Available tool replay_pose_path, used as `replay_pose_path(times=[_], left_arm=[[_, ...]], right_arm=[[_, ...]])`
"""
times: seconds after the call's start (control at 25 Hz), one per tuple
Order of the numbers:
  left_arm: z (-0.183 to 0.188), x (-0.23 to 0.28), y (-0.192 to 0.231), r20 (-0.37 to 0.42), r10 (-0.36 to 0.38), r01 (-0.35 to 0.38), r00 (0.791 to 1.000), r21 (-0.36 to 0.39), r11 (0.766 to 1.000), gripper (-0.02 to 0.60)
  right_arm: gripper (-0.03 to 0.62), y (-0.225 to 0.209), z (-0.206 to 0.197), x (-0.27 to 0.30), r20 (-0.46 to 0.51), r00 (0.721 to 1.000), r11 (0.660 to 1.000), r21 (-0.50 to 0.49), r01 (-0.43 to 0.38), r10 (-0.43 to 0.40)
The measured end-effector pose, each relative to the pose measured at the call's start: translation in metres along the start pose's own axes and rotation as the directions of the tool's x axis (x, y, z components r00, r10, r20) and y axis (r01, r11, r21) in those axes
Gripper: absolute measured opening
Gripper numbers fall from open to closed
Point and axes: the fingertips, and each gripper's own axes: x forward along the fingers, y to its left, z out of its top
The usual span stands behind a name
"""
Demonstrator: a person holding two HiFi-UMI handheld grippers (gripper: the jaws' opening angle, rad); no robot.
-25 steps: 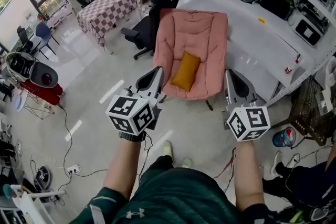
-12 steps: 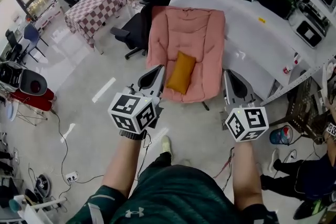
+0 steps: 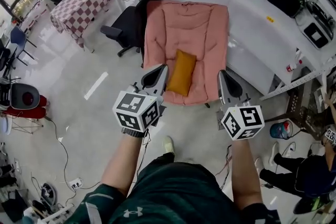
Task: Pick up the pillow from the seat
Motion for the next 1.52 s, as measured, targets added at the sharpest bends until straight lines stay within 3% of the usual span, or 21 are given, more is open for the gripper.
replay_pose_path(times=[0.36, 0.68, 0.8, 1.04, 1.2, 1.52], left_arm=[[-0.041, 0.039, 0.050, -0.096, -0.048, 0.045, 0.994, -0.028, 0.999, 0.005], [-0.109, 0.097, 0.075, -0.212, -0.050, 0.042, 0.976, -0.045, 0.998, 0.005], [-0.145, 0.124, 0.082, -0.278, -0.060, 0.047, 0.959, -0.052, 0.998, 0.006], [-0.233, 0.170, 0.106, -0.437, -0.017, 0.000, 0.899, -0.039, 0.999, 0.006], [-0.285, 0.187, 0.129, -0.480, 0.026, -0.052, 0.877, -0.042, 0.998, 0.006], [-0.378, 0.219, 0.156, -0.561, 0.036, -0.076, 0.827, -0.049, 0.996, 0.006]], right_arm=[[0.003, 0.005, -0.050, 0.048, -0.112, 0.993, 0.998, 0.042, 0.045, -0.040], [0.005, -0.028, -0.127, 0.089, -0.227, 0.973, 0.991, 0.117, 0.062, -0.034], [0.005, -0.045, -0.162, 0.110, -0.274, 0.962, 0.989, 0.138, 0.053, -0.014], [0.005, -0.074, -0.247, 0.147, -0.393, 0.918, 0.980, 0.196, 0.034, 0.046], [0.006, -0.083, -0.311, 0.171, -0.462, 0.883, 0.976, 0.215, 0.020, 0.084], [0.008, -0.097, -0.409, 0.198, -0.547, 0.828, 0.975, 0.221, -0.002, 0.126]])
